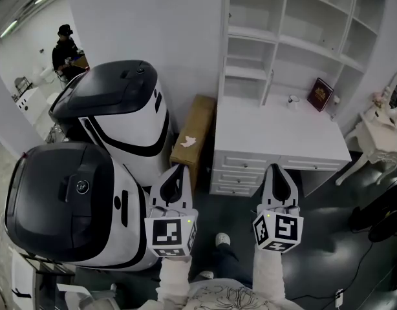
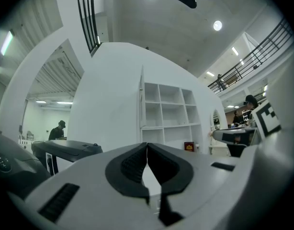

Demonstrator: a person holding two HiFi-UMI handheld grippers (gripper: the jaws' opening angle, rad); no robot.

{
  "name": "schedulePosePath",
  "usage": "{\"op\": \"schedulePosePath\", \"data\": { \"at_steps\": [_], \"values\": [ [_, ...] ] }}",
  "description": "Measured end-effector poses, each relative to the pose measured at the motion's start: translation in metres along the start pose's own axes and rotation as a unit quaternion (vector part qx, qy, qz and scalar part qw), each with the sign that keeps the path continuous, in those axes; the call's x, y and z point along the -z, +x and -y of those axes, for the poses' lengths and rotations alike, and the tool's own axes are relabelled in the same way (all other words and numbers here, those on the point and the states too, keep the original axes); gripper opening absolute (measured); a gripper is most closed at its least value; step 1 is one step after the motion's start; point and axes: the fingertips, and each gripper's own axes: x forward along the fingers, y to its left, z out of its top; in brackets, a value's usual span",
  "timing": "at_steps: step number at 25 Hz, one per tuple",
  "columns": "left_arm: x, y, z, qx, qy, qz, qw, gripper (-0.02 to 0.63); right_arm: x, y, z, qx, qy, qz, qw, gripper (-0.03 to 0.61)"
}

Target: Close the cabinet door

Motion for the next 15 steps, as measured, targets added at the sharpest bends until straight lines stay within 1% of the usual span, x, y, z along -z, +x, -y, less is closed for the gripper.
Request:
{"op": "schedulePosePath", "data": {
  "at_steps": [9,15],
  "values": [
    [-0.012,0.084,-0.002,-0.032,0.009,0.002,0.9994,0.005,-0.011,0.092,0.033,-0.030,0.004,0.009,0.999,0.006],
    [-0.013,0.142,0.002,-0.051,0.010,0.003,0.9987,0.005,-0.012,0.150,0.054,-0.056,0.002,0.015,0.998,0.006]
  ]
}}
